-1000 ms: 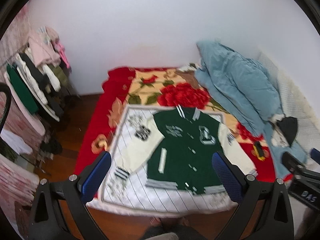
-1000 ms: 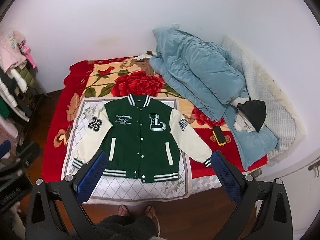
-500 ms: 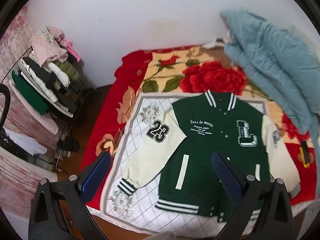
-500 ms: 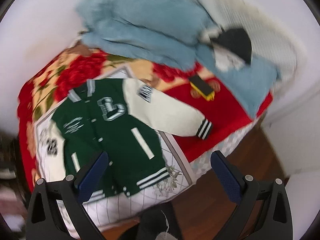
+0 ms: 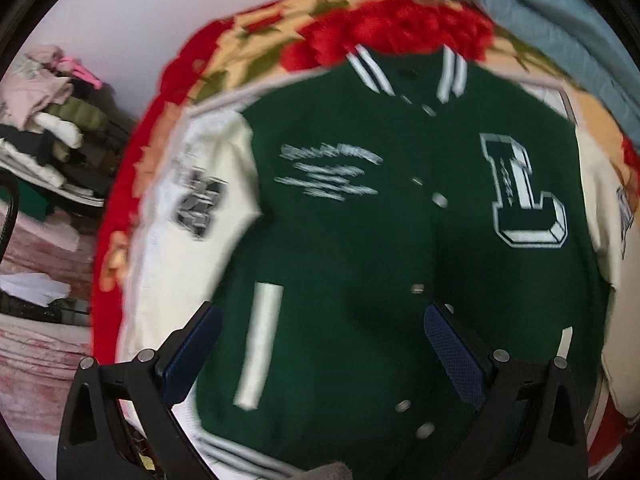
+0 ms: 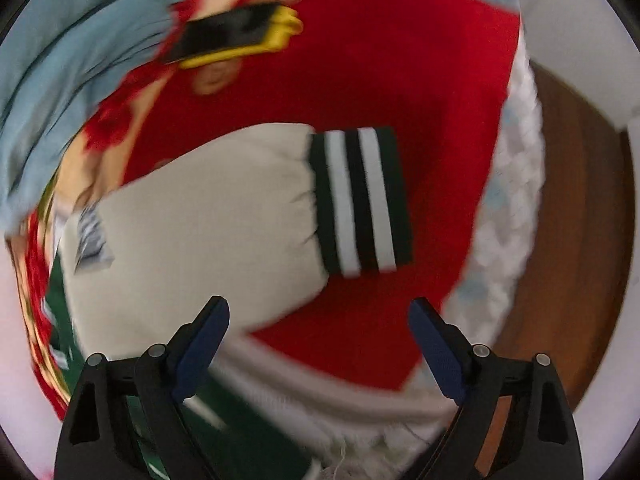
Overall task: Fold large clothes
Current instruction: 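Grasp the cream sleeve cuff with the right gripper and lift it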
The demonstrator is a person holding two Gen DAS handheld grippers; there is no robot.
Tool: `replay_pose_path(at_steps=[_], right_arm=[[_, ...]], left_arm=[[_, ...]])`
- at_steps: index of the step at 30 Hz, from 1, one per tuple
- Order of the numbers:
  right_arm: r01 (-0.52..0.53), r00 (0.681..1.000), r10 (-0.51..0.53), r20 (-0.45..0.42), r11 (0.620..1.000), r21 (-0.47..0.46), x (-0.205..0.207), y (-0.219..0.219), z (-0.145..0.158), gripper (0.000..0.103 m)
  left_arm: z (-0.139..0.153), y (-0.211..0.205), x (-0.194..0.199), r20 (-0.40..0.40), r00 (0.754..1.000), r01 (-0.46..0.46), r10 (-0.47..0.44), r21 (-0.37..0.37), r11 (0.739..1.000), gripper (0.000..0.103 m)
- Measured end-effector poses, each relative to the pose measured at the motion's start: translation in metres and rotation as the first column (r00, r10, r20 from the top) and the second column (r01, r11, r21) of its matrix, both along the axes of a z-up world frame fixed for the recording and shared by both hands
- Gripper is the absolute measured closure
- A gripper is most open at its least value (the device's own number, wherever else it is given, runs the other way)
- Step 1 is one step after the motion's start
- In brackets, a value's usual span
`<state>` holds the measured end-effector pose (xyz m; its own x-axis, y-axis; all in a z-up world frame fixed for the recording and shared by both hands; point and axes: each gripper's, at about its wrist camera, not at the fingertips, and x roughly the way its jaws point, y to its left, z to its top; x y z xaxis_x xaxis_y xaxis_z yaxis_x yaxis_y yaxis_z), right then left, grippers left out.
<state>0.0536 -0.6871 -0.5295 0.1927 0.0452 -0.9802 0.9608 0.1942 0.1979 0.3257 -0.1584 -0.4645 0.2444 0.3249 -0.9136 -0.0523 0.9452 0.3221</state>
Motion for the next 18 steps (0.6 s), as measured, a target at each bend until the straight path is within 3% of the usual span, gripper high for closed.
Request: replay_pose_path(at_steps=[1,3,5,7,12,15,18], right_arm=[[0.044,0.998,-0.044,0.050,0.999,0.016,0.000,-0.006,-0.019,0.011],[0.111,0.988,-0.112,0.107,0.994,0.016,0.001,-0.009,-0.033,0.026],[0.153,0.978,-0.148,0.147,0.988,-0.022,0.004,-0.008,-0.039,0.071],[0.175,0.970,-0.155,0.189,0.980,-0.096,0.011,-0.007,-0.031,0.083],[0.137,0.966,-0.068,0.251,0.954,-0.265,0.054,-0.002,0.042,0.086],[0.066,0.950,0.053,0.308,0.930,-0.361,0.099,0.009,0.106,0.087],[-0.074,0.903,0.251,0.349,0.890,-0.449,0.175,0.046,0.177,0.087]], left_arm=[[-0.013,-0.007,0.003,-0.014,1.000,0.011,-0.012,-0.005,1.000,0.000],[-0.031,-0.022,0.009,-0.023,0.999,0.040,-0.040,-0.013,0.999,0.000],[-0.043,-0.035,0.016,-0.017,0.998,0.066,-0.067,-0.012,0.998,0.000],[-0.051,-0.047,0.022,-0.016,0.996,0.089,-0.089,-0.008,0.996,0.000],[-0.048,-0.061,0.045,-0.012,0.993,0.120,-0.120,0.013,0.993,0.000],[-0.037,-0.051,0.061,-0.002,0.995,0.099,-0.099,0.013,0.995,0.000],[-0.031,-0.025,0.074,0.001,0.999,0.046,-0.046,0.008,0.999,0.000]])
